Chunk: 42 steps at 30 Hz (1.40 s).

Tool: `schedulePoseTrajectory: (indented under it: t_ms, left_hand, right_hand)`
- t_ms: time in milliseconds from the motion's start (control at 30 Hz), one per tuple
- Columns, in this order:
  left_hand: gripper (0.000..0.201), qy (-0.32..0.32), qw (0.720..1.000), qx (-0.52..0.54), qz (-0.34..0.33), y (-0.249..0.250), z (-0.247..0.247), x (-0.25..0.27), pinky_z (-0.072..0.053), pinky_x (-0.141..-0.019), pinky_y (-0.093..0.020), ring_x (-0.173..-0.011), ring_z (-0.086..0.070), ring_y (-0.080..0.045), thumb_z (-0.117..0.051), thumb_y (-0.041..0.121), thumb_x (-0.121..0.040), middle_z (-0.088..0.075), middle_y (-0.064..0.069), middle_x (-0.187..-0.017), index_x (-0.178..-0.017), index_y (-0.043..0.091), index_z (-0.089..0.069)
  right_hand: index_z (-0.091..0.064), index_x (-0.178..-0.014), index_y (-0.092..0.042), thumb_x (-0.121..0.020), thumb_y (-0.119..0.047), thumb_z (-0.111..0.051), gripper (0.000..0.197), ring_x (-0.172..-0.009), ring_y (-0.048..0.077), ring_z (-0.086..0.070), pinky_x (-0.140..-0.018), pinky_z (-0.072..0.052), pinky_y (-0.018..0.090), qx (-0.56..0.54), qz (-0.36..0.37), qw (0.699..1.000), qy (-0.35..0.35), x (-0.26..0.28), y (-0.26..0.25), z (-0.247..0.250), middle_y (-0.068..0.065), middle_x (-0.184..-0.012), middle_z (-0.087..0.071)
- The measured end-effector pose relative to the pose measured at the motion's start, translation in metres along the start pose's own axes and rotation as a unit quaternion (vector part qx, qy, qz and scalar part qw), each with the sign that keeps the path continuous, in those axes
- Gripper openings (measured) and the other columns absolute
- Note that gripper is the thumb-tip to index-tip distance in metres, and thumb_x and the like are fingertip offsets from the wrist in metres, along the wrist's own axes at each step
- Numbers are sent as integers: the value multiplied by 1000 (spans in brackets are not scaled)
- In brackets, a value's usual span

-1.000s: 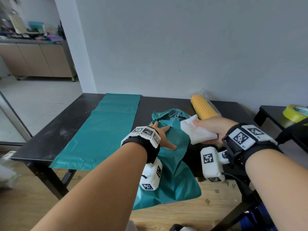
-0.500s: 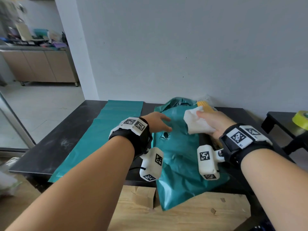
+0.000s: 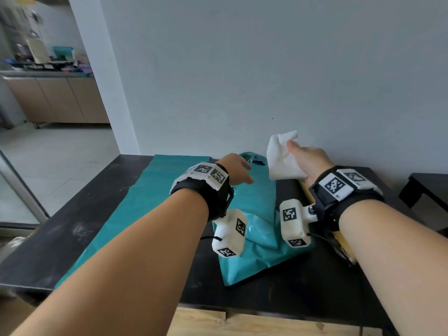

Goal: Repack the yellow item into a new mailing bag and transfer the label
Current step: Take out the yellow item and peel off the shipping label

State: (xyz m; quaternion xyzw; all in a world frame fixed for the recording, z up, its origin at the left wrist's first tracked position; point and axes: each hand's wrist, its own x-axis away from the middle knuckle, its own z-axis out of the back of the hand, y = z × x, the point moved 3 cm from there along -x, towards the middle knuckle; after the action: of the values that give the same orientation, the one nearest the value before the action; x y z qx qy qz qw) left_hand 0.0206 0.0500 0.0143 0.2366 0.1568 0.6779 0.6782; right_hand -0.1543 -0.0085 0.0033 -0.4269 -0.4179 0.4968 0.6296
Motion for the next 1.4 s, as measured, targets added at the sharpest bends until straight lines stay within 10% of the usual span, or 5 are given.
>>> schedulePoseTrajectory:
  t_ms: [233,500,700,1000,1400]
  left_hand:
    - [21,9,947,304,105,-10,-15,-4,-54,-72,-28,-79,-70,-17,-49,20,-99,-71,-7,-96,-106,5,-62]
    - [16,-18,940,306,150,-23,-24,-5,-50,-63,-24,-70,-65,-13,-69,21,-86,-70,-7,-88,-85,7,-63]
    - [24,-12,940,287,184,-34,-30,-3,-58,-77,-34,-86,-71,-24,-74,14,-82,-73,-14,-93,-97,-1,-65]
    - [15,26,931,319,174,-43,-35,2,-54,-68,-28,-63,-60,-18,-64,12,-90,-61,-7,-71,-79,5,-56]
    - [22,4,954,235,186,-75,25,58,-50,-81,-33,-78,-50,-26,-53,8,-96,-54,-12,-80,-74,12,-48]
  right_hand:
    - [-62,-118,-8,-30,-78,-56,113,-103,31,-65,-94,-52,47,30,-25,998,-43,-15,35,-26,11,-114,-68]
    - [-65,-106,-7,-52,-74,-68,86,-91,31,-70,-84,-57,48,57,-75,992,-86,20,31,-27,12,-100,-72]
    - [-64,-99,-3,-82,-12,-70,21,-73,21,-66,-57,-55,29,86,-52,988,-118,30,34,-21,16,-96,-68]
    - [-73,-97,-5,-81,-22,-72,23,-96,26,-66,-89,-54,40,346,67,933,-65,34,36,-26,9,-100,-72]
    - [-58,-59,-14,-87,-15,-55,28,-69,26,-52,-56,-39,29,337,166,927,14,69,-6,-32,2,-63,-56]
